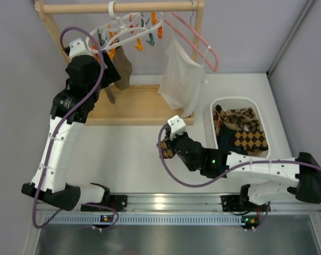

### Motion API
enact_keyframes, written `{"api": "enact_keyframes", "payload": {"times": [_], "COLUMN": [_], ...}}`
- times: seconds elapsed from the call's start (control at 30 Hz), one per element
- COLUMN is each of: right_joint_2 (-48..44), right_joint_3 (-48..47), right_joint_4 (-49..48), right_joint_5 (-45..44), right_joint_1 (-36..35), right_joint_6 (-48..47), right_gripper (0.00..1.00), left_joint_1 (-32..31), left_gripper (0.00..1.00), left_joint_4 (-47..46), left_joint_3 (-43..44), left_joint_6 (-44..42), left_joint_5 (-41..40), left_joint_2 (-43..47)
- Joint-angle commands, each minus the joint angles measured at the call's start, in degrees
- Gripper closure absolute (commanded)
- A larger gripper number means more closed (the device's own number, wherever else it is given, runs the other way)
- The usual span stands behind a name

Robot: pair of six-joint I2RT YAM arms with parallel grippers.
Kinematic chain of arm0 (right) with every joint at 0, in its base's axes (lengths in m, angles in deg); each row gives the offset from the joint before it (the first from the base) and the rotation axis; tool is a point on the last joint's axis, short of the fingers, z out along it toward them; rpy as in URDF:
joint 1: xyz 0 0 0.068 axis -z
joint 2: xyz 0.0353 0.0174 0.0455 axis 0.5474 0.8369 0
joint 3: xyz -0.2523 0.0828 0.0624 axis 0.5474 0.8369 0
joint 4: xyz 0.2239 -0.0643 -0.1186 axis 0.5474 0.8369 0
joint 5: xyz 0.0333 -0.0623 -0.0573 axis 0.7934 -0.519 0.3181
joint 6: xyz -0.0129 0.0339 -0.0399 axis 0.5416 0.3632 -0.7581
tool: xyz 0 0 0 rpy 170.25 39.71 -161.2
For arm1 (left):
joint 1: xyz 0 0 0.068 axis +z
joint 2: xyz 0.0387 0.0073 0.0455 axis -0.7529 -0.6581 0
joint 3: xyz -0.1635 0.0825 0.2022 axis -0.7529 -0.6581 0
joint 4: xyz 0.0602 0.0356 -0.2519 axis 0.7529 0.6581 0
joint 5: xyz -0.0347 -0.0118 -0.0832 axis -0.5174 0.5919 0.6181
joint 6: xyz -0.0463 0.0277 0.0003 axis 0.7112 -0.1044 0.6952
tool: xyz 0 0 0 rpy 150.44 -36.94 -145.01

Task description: Remove the socks clipped to the hanger

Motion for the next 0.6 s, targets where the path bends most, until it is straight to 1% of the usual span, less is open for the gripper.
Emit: {"api": "enact_keyframes", "payload": {"times": [0.0,0.03,0.07,0.1,0.13,0.17,0.2,0.27,0.3,0.33,0.37,0.4,0.43,0.47,0.5,0.53,0.57], "right_joint_2": [-7.8,-9.5,-12.8,-14.2,-15.9,-18.8,-20.4,-24.5,-25.7,-26.7,-28.2,-28.7,-29.1,-29.0,-28.7,-28.2,-26.6], "right_joint_3": [1.9,2.2,2.4,2.4,2.3,2.2,2.1,1.7,1.5,1.2,0.7,0.4,0.2,-0.2,-1.2,-1.8,-2.3], "right_joint_4": [14.7,16.7,18.6,22.7,24.6,26.3,29.3,31.3,33.2,34.1,34.8,35.3,35.8,36.0,36.4,36.5,36.2], "right_joint_5": [-4.1,-4.8,-5.6,-6.7,-7.1,-7.6,-8.5,-8.5,-8.3,-8.3,-8.4,-8.1,-7.3,-6.4,-3.6,-1.5,0.7], "right_joint_1": [1.7,2.8,3.4,4.4,6.4,7.4,8.6,12.5,14.1,17.2,18.7,20.4,24.1,26.0,28.3,33.0,35.5], "right_joint_6": [7.4,8.1,9.8,10.6,11.2,12.1,12.2,12.0,11.8,11.4,10.9,10.6,9.9,8.6,8.3,7.8,6.9], "right_gripper": [1.0,1.0,1.0,1.0,1.0,1.0,1.0,1.0,1.0,1.0,1.0,1.0,1.0,1.0,1.0,1.0,1.0], "left_joint_1": [0.1,0.1,0.2,0.1,0.1,0.1,0.1,0.1,0.1,0.1,0.2,0.1,0.1,0.2,0.2,0.1,0.1], "left_gripper": [0.02,0.02,0.02,0.02,0.02,0.02,0.02,0.02,0.02,0.02,0.02,0.02,0.02,0.02,0.02,0.02,0.02], "left_joint_4": [-0.6,-0.6,-0.6,-0.5,-0.6,-0.5,-0.6,-0.5,-0.5,-0.5,-0.5,-0.5,-0.4,-0.5,-0.5,-0.5,-0.5], "left_joint_3": [-6.9,-8.9,-13.2,-15.3,-17.3,-21.5,-23.3,-28.6,-30.2,-31.5,-32.6,-34.6,-35.6,-36.5,-37.5,-39.4,-40.4], "left_joint_6": [2.8,3.0,3.4,3.4,3.6,3.4,3.2,2.7,2.5,2.3,1.5,1.0,0.4,-0.5,-0.9,-1.4,-2.3], "left_joint_5": [-0.1,-0.1,0.1,0.1,0.0,-0.5,-1.2,-2.7,-3.6,-3.8,-3.7,-3.2,-3.0,-2.7,-2.5,-2.4,-2.4], "left_joint_2": [7.8,11.1,12.9,14.7,18.1,19.9,23.2,26.5,29.3,30.4,31.5,32.4,33.9,34.6,35.6,36.0,36.4]}}
